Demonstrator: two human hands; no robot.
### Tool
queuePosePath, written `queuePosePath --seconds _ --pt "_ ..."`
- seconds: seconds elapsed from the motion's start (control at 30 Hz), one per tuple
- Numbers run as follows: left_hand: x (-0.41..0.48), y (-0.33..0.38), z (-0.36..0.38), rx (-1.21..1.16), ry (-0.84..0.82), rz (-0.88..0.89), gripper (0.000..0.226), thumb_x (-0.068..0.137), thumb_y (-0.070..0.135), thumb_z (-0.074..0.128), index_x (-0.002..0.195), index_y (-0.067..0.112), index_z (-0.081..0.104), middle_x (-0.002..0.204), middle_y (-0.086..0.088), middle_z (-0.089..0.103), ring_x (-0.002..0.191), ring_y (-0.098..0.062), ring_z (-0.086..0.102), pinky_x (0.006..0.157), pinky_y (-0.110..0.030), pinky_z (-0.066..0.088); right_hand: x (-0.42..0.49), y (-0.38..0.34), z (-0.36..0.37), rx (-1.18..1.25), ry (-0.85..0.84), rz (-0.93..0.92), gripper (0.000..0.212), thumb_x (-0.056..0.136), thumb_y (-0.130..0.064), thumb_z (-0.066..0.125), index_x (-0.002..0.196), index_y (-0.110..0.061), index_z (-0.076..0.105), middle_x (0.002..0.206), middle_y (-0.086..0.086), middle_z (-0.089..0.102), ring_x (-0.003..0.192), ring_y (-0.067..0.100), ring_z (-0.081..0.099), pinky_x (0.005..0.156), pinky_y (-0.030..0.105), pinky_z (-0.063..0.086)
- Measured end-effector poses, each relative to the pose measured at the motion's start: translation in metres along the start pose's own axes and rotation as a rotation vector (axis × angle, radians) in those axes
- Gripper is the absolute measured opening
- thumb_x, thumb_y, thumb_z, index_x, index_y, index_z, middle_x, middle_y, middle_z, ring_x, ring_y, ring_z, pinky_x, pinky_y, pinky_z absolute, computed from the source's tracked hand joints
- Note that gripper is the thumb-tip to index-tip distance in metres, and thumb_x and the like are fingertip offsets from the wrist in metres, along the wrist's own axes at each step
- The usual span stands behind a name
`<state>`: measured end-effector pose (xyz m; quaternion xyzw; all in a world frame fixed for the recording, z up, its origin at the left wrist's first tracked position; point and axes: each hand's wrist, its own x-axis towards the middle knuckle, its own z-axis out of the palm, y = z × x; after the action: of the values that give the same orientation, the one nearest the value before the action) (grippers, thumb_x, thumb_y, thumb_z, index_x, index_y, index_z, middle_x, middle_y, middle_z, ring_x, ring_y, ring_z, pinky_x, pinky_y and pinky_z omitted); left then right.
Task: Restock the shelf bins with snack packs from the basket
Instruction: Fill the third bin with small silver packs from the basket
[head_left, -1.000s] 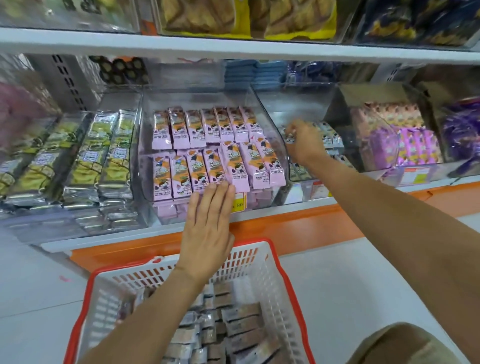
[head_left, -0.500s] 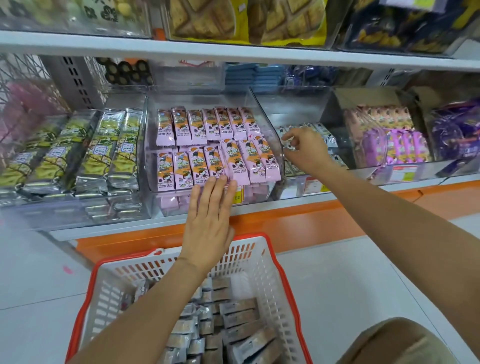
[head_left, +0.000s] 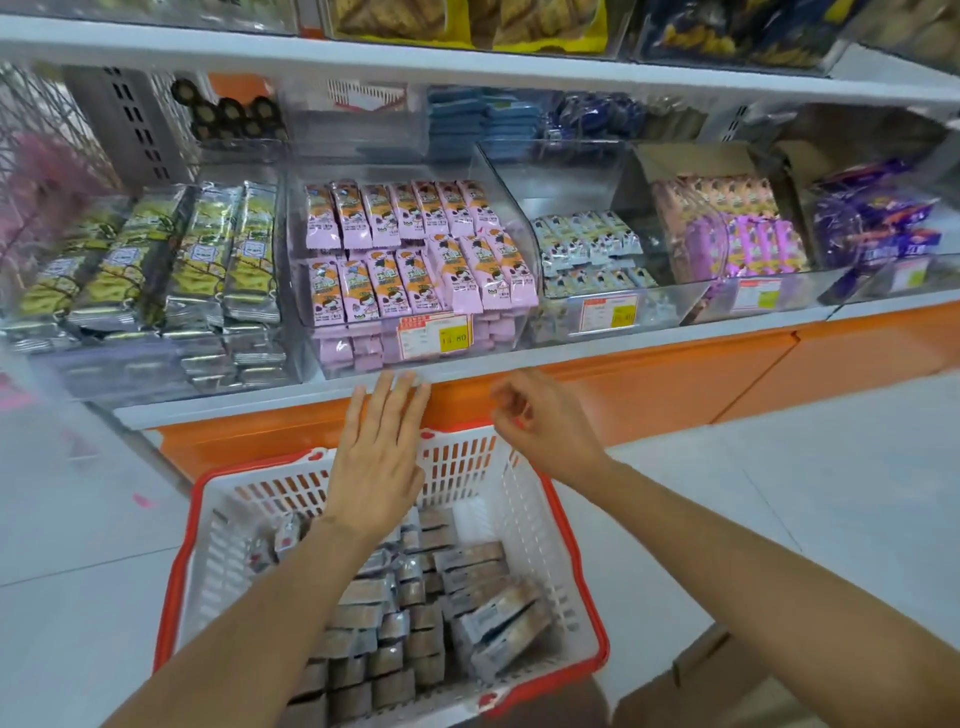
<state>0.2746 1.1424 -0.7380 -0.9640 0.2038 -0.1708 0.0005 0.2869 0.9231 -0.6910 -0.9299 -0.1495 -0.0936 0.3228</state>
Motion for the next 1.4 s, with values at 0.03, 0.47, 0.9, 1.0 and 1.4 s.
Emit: queuePosePath --seconds 0.03,0.47,0.9,1.0,1.4 --pt "-0.007 -0.005 0.005 -0.005 -0.037 0.003 0.096 0.071 0.018 0.075 0.153 0.003 0.028 0.159 -0.021 0.025 0.148 -0.038 0.020 0.121 -0.054 0.011 -0.009 0.004 0.017 -0.011 -0.069 0.020 0.017 0.086 -0.018 0.066 0.103 -0.020 0.064 0.086 -0.007 0.058 0.076 0.007 0.054 0.068 0.028 0.049" --pt "-0.054 -0.050 0.091 0.029 -0.375 -0.130 0.089 0.094 0.051 0.049 0.155 0.005 0.003 0.163 -0.015 0.003 0.152 -0.032 0.001 0.122 -0.051 -0.005 -0.057 0.064 0.170 -0.245 -0.743 0.281 0.036 0.095 -0.024 0.059 0.130 -0.016 0.053 0.129 0.006 0.055 0.114 0.022 0.054 0.091 0.031 0.044" --pt "-0.066 -0.055 0.129 -0.020 -0.322 -0.153 0.093 0.077 0.016 0.067 0.155 0.001 0.018 0.161 -0.018 0.021 0.151 -0.033 0.016 0.120 -0.055 0.013 -0.059 0.103 0.240 -0.511 -1.008 0.230 0.057 0.086 -0.032 0.067 0.137 -0.017 0.046 0.134 0.010 0.042 0.120 0.029 0.044 0.092 0.039 0.046" --pt "-0.066 -0.054 0.127 -0.012 -0.304 -0.150 0.090 0.077 0.012 0.065 0.155 0.001 0.021 0.161 -0.017 0.021 0.150 -0.033 0.016 0.120 -0.054 0.013 -0.054 0.100 0.240 -0.539 -1.031 0.233 0.054 0.084 -0.027 0.069 0.131 -0.016 0.047 0.129 0.010 0.041 0.118 0.029 0.045 0.089 0.040 0.050" --pt "-0.059 -0.051 0.102 0.046 -0.466 -0.157 0.086 0.097 0.030 0.042 0.153 0.006 -0.019 0.162 -0.013 -0.017 0.150 -0.030 -0.017 0.121 -0.049 -0.012 -0.050 0.082 0.185 -0.345 -0.714 0.192 0.009 0.091 -0.013 0.060 0.093 -0.014 0.051 0.104 0.013 0.060 0.092 0.029 0.059 0.072 0.031 0.040"
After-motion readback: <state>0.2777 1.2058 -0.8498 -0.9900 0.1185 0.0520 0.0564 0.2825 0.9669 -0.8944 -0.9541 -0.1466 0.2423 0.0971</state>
